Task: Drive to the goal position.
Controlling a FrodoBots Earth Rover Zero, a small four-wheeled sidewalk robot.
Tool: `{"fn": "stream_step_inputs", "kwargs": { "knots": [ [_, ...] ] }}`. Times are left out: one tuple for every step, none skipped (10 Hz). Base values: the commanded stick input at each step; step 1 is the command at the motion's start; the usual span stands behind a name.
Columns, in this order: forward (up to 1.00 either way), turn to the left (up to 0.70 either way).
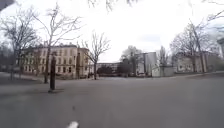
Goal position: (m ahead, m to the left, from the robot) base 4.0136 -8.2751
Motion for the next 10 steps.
{"fn": "stream_step_inputs", "kwargs": {
  "knots": [
    [1.0, 0.0],
    [1.0, 0.0],
    [1.0, 0.0],
    [1.0, 0.0],
    [1.0, 0.0],
    [1.0, 0.0],
    [1.0, 0.0],
    [1.0, 0.0],
    [1.0, 0.0],
    [1.0, 0.0]
  ]
}}
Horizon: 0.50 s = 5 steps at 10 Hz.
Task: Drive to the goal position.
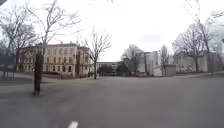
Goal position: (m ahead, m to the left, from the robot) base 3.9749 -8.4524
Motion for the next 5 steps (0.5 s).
{"fn": "stream_step_inputs", "kwargs": {
  "knots": [
    [1.0, 0.0],
    [1.0, 0.0],
    [1.0, 0.0],
    [1.0, 0.0],
    [1.0, 0.0]
  ]
}}
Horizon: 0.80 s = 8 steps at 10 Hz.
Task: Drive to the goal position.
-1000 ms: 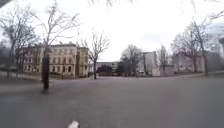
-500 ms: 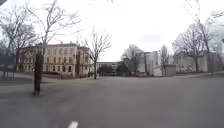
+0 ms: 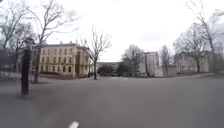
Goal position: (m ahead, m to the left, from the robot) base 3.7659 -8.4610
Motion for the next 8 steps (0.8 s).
{"fn": "stream_step_inputs", "kwargs": {
  "knots": [
    [1.0, 0.0],
    [1.0, 0.0],
    [1.0, 0.0],
    [1.0, 0.0],
    [1.0, 0.0],
    [1.0, 0.0],
    [1.0, 0.0],
    [1.0, 0.0]
  ]
}}
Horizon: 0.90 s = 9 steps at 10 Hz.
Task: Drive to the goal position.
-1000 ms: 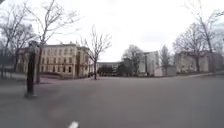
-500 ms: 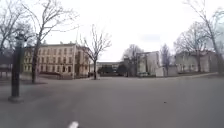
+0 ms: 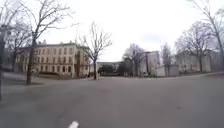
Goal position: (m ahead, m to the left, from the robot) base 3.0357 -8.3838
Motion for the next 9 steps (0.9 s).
{"fn": "stream_step_inputs", "kwargs": {
  "knots": [
    [1.0, 0.0],
    [1.0, 0.0],
    [1.0, 0.0],
    [1.0, 0.0],
    [1.0, 0.0],
    [1.0, 0.0],
    [1.0, 0.0],
    [1.0, 0.0],
    [1.0, 0.0]
  ]
}}
